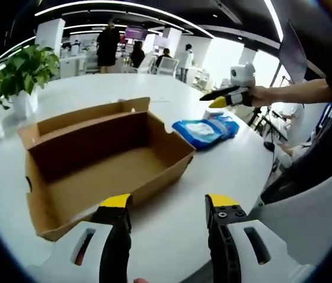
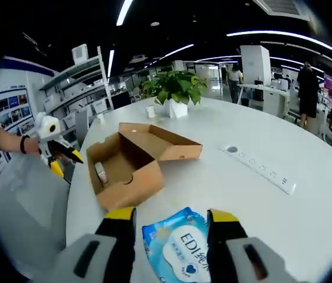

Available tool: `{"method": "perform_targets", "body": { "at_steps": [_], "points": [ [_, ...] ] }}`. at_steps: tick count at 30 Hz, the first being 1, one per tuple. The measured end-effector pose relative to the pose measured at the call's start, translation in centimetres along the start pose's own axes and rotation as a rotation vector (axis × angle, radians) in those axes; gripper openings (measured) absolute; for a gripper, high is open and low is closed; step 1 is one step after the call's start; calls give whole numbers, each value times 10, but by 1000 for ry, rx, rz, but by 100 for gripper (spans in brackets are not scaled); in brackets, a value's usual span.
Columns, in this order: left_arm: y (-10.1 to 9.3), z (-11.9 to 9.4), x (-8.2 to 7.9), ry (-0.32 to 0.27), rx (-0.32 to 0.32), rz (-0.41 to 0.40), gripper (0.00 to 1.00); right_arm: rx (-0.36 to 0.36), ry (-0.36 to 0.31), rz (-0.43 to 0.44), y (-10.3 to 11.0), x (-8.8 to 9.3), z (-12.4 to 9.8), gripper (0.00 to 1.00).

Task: Operate the shoe box by opening the lid, removing the specified soft item, and placing it in the target area until the item is outside and the box remains undamaged.

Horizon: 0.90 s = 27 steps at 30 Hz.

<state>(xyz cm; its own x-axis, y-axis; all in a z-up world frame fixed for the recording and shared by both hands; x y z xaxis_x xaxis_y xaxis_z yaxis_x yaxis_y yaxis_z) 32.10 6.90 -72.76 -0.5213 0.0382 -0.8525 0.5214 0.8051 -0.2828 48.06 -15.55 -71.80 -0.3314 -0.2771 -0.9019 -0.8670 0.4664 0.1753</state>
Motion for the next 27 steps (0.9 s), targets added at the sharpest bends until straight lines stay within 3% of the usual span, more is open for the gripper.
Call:
{"method": "perform_targets", "body": {
  "at_steps": [12, 14, 27],
  "points": [
    [13, -4, -7, -9, -2, 15, 50, -31, -63, 30, 47, -10, 12, 49],
    [16, -5, -9, -11, -5, 18, 50, -39, -51, 0, 53, -7, 12, 49],
    [44, -10, -16, 9, -16, 50, 50, -69, -65, 13, 87, 8, 7, 52]
  ]
}}
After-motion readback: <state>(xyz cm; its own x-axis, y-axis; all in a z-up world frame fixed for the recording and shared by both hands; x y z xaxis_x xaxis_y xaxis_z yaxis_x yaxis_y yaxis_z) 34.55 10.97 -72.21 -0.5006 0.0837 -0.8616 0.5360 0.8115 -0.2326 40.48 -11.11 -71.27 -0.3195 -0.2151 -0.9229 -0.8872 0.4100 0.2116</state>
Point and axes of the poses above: the point that each gripper's makers call its tool centre point, and the gripper's own axes: z roughly forward along the fingers, y roughly to its left, x roughly out of its underside, the point moved 1 cm from there along -z, roughly backward along the fingers, and after that the axes turned 11 degrees about -y, right-handed, at the moved point
